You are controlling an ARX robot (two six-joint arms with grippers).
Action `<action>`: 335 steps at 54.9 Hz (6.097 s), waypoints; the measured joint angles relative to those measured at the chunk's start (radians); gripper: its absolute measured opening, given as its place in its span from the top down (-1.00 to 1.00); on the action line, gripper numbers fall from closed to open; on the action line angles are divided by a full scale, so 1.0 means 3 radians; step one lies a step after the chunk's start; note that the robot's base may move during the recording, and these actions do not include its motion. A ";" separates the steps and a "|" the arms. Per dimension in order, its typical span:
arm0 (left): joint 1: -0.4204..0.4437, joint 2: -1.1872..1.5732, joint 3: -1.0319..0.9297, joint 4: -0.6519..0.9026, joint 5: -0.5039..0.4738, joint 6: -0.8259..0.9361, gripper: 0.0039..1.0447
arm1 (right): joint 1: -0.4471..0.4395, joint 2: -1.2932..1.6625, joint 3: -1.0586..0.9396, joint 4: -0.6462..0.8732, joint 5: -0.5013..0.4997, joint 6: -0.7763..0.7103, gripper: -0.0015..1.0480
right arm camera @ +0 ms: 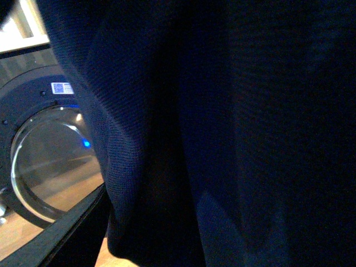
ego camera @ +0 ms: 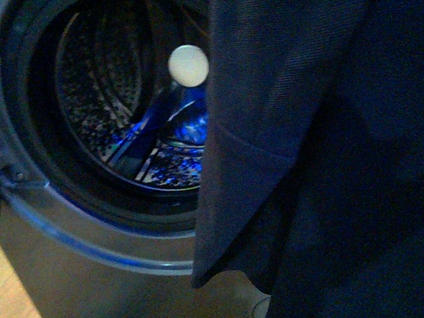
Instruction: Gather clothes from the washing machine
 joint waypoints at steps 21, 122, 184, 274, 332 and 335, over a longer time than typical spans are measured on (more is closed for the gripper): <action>0.0000 0.0000 0.0000 0.0000 -0.0006 0.0000 0.87 | -0.0153 0.0657 0.0481 0.0004 0.0131 -0.0057 -0.86; 0.0000 -0.0001 0.0018 0.0000 0.0003 -0.0010 -0.88 | -0.4337 0.0726 0.3197 -0.0308 -0.0409 0.1757 0.90; 0.0000 -0.0004 0.0023 0.0000 0.0003 -0.0010 -0.88 | -0.4650 0.2022 0.4039 -0.5308 -0.0168 -0.0783 -0.88; 0.0000 -0.0010 0.0024 0.0000 0.0003 -0.0011 -0.88 | -0.0964 -0.3062 -0.1460 -0.1914 0.1726 -0.0126 -0.80; 0.1626 -0.0841 -0.0694 -0.0675 -0.1513 -0.1019 -0.88 | -0.0819 -0.4187 -0.1485 -0.3413 0.2271 -0.1132 0.95; 0.1696 -0.1062 -0.1158 -0.0535 -0.1619 -0.0931 -0.74 | -0.0819 -0.4187 -0.1485 -0.3413 0.2271 -0.1132 0.95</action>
